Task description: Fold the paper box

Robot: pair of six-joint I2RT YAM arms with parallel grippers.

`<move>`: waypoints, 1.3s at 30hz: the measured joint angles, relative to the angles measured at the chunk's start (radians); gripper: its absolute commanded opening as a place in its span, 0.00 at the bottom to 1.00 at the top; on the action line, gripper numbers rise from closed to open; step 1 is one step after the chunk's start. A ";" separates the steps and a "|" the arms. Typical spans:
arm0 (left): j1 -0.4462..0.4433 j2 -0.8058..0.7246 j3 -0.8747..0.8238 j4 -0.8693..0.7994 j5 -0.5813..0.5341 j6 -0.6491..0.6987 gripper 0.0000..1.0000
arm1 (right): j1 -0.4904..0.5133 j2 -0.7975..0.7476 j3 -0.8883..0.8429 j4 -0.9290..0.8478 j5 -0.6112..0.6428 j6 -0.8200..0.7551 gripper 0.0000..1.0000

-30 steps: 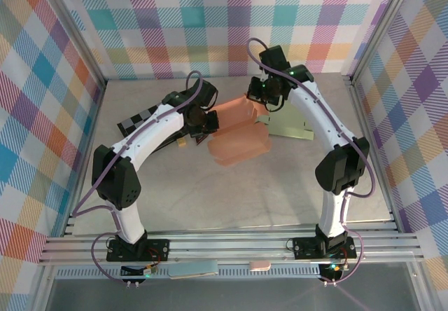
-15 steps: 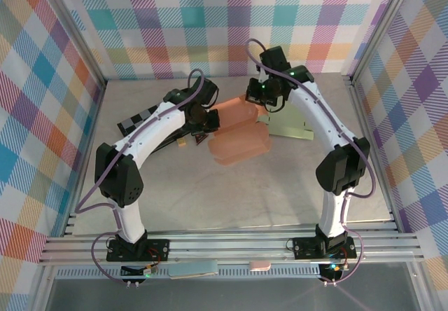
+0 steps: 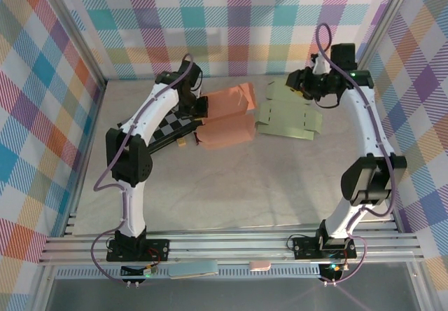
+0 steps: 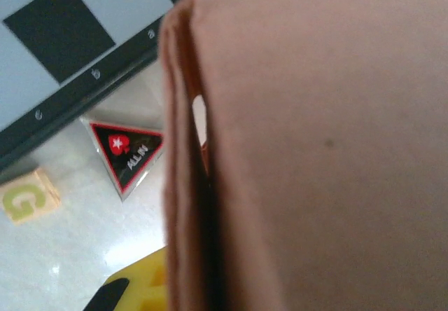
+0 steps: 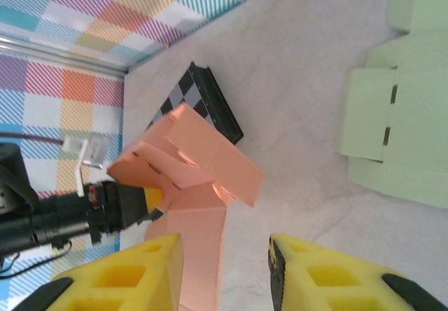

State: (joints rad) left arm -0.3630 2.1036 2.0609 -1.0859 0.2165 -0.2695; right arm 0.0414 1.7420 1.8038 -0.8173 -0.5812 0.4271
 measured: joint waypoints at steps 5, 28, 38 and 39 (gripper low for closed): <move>0.013 0.087 0.116 -0.025 0.071 0.079 0.00 | 0.018 0.101 -0.011 0.031 -0.069 -0.054 0.44; 0.019 0.174 0.205 -0.094 0.319 0.132 0.00 | 0.046 0.180 -0.016 0.122 -0.277 -0.228 0.40; 0.019 0.173 0.206 -0.094 0.325 0.128 0.00 | 0.066 0.186 -0.016 0.121 -0.298 -0.233 0.38; 0.019 0.173 0.206 -0.094 0.325 0.128 0.00 | 0.069 0.187 -0.015 0.121 -0.298 -0.234 0.38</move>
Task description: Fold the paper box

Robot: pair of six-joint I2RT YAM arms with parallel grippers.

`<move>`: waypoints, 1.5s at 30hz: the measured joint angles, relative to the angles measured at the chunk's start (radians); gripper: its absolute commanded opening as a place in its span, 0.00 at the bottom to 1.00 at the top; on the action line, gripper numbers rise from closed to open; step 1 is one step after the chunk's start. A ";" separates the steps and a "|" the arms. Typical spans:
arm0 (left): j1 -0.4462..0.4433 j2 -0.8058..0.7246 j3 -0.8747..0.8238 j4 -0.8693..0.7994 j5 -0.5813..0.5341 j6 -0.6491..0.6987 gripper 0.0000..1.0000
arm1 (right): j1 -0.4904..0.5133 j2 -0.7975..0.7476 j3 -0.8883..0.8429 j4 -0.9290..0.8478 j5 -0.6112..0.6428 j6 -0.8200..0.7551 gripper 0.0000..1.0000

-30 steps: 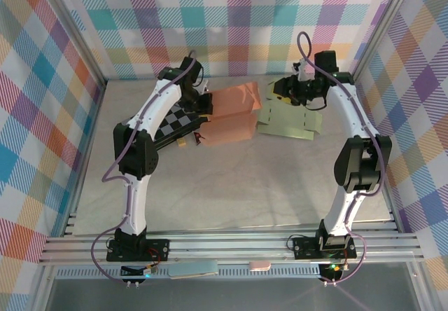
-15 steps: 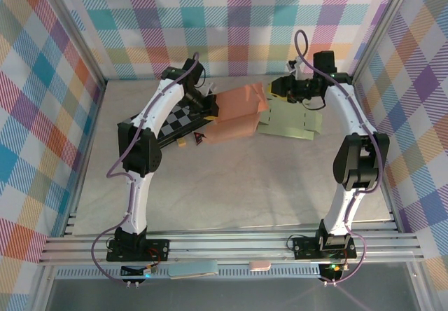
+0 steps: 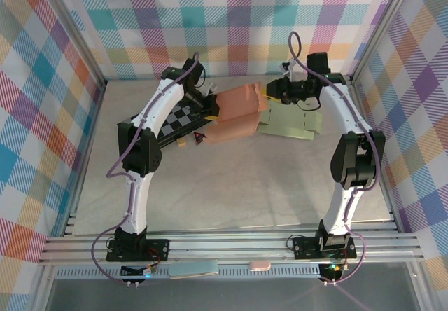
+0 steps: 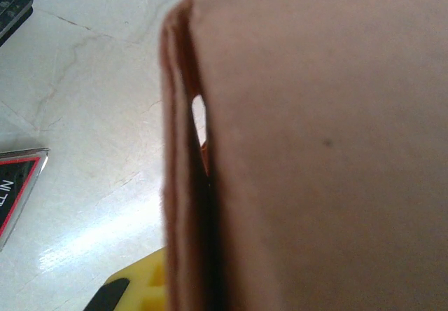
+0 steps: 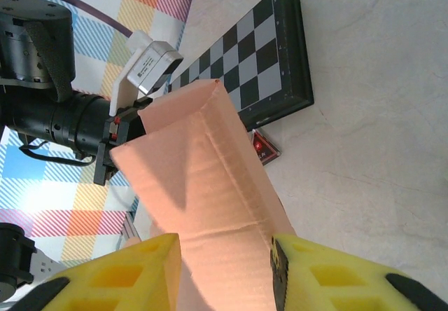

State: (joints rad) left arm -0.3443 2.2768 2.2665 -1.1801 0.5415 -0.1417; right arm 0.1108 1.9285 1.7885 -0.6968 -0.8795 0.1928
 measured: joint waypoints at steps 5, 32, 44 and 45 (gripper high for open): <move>0.000 0.000 0.000 -0.006 -0.002 -0.003 0.00 | 0.011 0.013 0.022 -0.009 0.011 -0.009 0.39; -0.002 0.000 0.000 -0.022 0.016 -0.018 0.00 | -0.023 0.033 -0.014 0.026 0.005 -0.038 0.49; -0.005 0.000 0.000 -0.022 0.019 -0.023 0.00 | 0.026 0.053 0.050 0.017 0.000 -0.037 0.47; -0.006 0.000 0.000 -0.022 0.019 -0.023 0.00 | 0.029 0.053 0.054 0.010 0.008 -0.040 0.47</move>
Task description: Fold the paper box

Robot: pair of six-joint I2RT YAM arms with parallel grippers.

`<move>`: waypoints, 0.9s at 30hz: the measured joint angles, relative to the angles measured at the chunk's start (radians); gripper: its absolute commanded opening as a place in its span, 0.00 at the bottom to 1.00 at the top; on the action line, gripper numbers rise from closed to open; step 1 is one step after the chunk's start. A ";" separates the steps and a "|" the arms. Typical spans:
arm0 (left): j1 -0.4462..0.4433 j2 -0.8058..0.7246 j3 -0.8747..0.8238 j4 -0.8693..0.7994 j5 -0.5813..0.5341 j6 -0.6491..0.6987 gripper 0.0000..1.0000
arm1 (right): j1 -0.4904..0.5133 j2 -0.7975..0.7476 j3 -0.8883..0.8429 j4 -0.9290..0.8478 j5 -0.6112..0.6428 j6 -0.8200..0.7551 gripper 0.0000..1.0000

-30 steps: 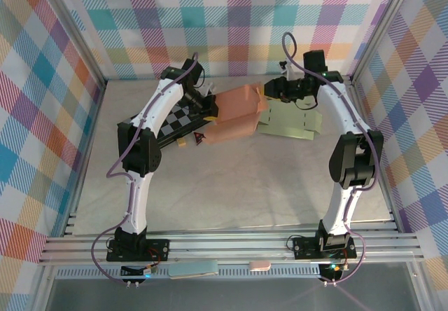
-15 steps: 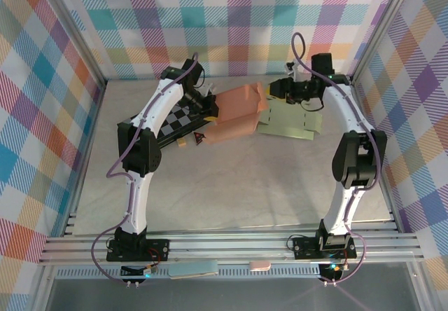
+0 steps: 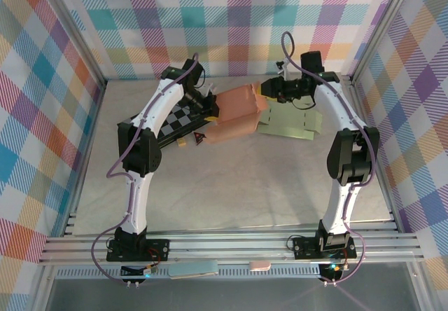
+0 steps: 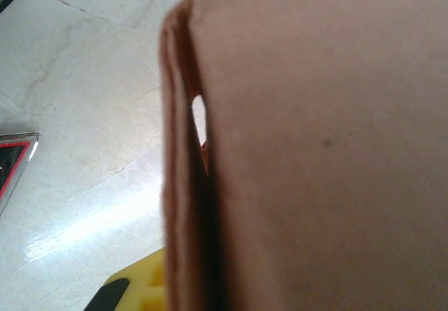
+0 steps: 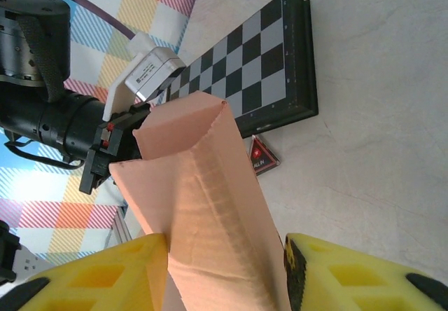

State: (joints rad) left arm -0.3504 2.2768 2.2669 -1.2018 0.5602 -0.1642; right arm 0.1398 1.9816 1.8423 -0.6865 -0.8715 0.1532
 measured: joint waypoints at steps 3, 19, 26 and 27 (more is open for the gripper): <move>-0.003 0.000 0.000 0.000 0.000 -0.001 0.00 | 0.013 0.000 0.018 -0.025 0.038 -0.014 0.46; -0.043 0.000 0.000 -0.002 -0.102 -0.037 0.00 | 0.156 0.000 0.084 -0.132 0.444 -0.097 0.37; -0.065 -0.001 0.000 -0.003 -0.143 -0.053 0.00 | 0.201 0.000 0.088 -0.157 0.637 -0.113 0.32; -0.068 -0.002 0.000 -0.002 -0.148 -0.056 0.00 | 0.211 0.000 0.092 -0.164 0.671 -0.114 0.30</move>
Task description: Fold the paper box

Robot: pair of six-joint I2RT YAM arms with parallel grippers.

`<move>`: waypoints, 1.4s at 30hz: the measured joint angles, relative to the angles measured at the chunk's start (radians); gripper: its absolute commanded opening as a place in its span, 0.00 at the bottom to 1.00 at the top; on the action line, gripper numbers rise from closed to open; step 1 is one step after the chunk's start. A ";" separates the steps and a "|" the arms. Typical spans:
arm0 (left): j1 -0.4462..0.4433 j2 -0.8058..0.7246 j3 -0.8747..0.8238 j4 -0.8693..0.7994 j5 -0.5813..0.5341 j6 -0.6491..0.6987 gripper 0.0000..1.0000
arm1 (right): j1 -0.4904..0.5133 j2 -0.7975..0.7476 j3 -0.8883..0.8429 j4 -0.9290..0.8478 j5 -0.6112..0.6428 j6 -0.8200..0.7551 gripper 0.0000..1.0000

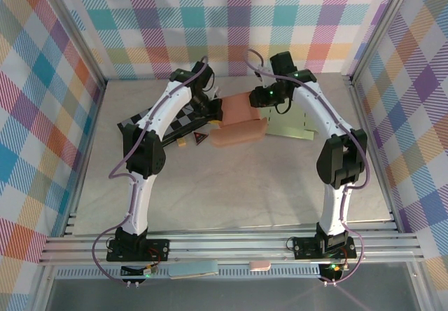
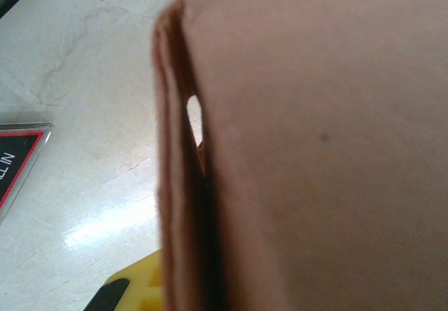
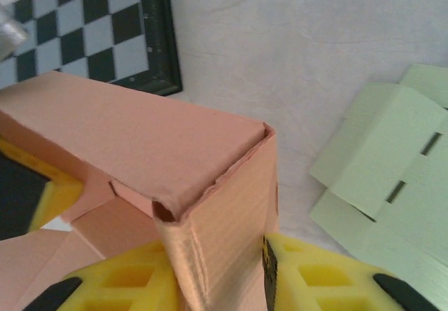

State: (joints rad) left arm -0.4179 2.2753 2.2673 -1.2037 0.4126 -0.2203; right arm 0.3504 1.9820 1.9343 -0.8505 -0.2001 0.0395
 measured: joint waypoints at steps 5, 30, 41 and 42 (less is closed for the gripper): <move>-0.013 -0.009 0.000 0.000 -0.032 -0.027 0.00 | 0.055 0.002 0.029 -0.031 0.187 0.004 0.18; -0.084 -0.027 0.000 0.002 -0.089 -0.148 0.00 | 0.158 0.117 0.180 -0.171 0.689 0.082 0.00; -0.086 -0.027 0.000 0.005 -0.082 -0.173 0.00 | 0.186 0.118 0.188 -0.192 0.770 0.132 0.18; -0.086 -0.027 0.000 0.003 -0.082 -0.176 0.00 | 0.183 0.118 0.188 -0.196 0.760 0.134 0.23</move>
State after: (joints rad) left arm -0.5037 2.2482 2.2677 -1.2011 0.3302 -0.3962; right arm 0.5339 2.0998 2.1223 -1.0466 0.5594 0.1738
